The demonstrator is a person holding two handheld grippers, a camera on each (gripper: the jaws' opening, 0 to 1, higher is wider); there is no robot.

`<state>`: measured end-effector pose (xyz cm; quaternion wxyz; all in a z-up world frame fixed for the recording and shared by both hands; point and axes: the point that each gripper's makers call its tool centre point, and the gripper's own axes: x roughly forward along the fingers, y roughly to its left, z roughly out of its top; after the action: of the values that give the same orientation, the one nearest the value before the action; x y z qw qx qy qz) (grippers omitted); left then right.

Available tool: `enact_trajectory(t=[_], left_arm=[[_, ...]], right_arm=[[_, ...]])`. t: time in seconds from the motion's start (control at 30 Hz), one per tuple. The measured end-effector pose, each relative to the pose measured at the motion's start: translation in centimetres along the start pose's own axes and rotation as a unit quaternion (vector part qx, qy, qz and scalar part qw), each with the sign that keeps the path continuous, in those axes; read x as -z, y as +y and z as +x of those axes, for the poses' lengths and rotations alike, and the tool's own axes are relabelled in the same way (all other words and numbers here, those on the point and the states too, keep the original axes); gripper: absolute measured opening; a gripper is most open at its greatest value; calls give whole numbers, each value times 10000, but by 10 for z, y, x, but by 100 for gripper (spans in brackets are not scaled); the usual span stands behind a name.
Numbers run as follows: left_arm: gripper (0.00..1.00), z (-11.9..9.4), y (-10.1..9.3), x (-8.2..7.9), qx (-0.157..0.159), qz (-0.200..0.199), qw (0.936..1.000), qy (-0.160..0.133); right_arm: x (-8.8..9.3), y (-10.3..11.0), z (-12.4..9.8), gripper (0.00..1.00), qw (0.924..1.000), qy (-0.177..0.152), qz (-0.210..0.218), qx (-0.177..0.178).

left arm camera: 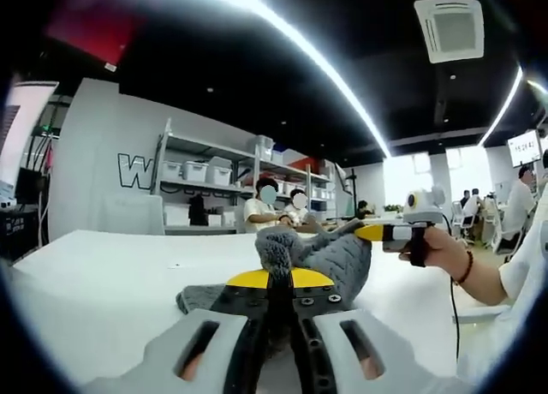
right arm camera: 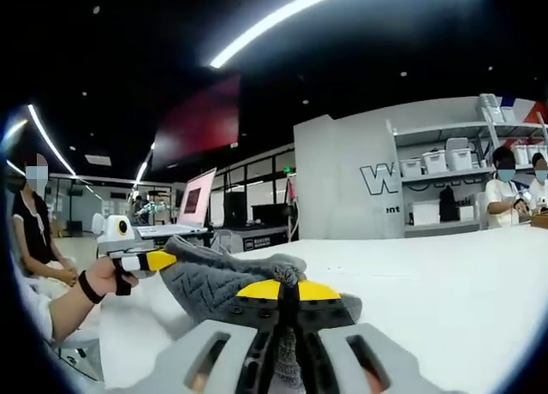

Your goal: Open the folded towel by lifting each exposed corner and separating the folded layers until the towel lies flat within the target outline without major curled edges

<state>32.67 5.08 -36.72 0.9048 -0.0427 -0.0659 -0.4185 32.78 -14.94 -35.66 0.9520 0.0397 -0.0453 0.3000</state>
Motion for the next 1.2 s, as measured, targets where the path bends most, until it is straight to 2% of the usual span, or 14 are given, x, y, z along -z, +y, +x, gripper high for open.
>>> enact_trajectory(t=[0.77, 0.9, 1.2], left_arm=[[5, -21, -13, 6, 147, 140, 9998, 51], [5, -25, -16, 6, 137, 110, 9998, 31], [6, -31, -21, 12, 148, 5, 9998, 128]], right_arm=[[4, 19, -19, 0, 9995, 35, -259, -162], [3, 24, -25, 0, 9995, -22, -131, -284], [10, 32, -34, 0, 9990, 52, -243, -366]])
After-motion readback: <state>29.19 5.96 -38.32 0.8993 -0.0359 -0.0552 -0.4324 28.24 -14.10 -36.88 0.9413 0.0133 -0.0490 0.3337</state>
